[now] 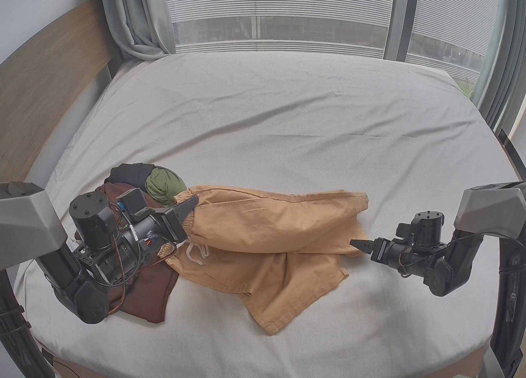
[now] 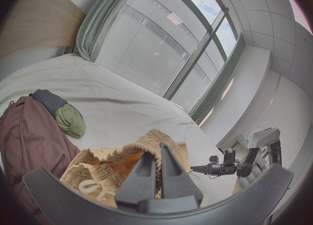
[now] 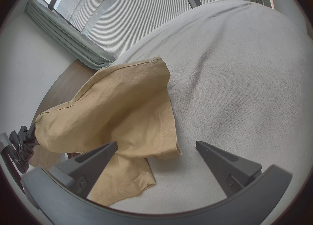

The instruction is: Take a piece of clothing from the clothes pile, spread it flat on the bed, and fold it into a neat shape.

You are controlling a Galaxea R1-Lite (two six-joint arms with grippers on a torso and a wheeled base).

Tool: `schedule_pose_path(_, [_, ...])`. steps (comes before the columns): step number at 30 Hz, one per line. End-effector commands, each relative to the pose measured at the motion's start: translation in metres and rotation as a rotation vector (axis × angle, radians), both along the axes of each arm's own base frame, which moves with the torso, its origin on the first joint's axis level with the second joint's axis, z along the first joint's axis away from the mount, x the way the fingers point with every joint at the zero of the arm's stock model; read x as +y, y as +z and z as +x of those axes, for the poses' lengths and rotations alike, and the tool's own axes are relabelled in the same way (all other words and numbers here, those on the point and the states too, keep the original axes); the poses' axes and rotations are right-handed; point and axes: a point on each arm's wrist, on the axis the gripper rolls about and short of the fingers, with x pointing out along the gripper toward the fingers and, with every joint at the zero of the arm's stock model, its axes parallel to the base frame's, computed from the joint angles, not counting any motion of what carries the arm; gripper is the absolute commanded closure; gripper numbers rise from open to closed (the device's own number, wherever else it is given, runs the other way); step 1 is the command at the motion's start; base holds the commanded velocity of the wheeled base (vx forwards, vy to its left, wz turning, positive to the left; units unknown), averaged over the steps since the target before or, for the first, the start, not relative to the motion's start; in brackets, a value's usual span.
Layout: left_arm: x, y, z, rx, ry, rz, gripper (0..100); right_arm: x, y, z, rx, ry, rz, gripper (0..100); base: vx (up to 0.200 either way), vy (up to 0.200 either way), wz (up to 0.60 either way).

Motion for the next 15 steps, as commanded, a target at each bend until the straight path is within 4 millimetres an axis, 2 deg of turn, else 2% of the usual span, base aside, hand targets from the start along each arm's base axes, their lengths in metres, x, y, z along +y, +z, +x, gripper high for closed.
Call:
schedule_pose_path(1, [0.0,0.0,0.0,-0.001,0.0,0.0,100,0.001,-0.003,0.002,-0.006,0.001,0.0,0,0.0,0.0,0.0])
schedule_pose_path(7, [-0.005,0.003,-0.004,0.004,-0.018,-0.024,100,0.002,-0.014,0.009,-0.014,-0.021,0.006,0,0.0,0.0,0.0])
schedule_pose_path(8, [-0.005,0.004,-0.004,0.004,-0.018,-0.026,100,0.002,-0.015,0.009,-0.017,-0.025,0.003,100,0.0,0.0,0.0])
schedule_pose_path(15, [-0.003,0.002,-0.001,0.007,-0.008,-0.026,100,0.008,-0.012,0.004,-0.019,-0.008,0.013,100,0.0,0.0,0.0])
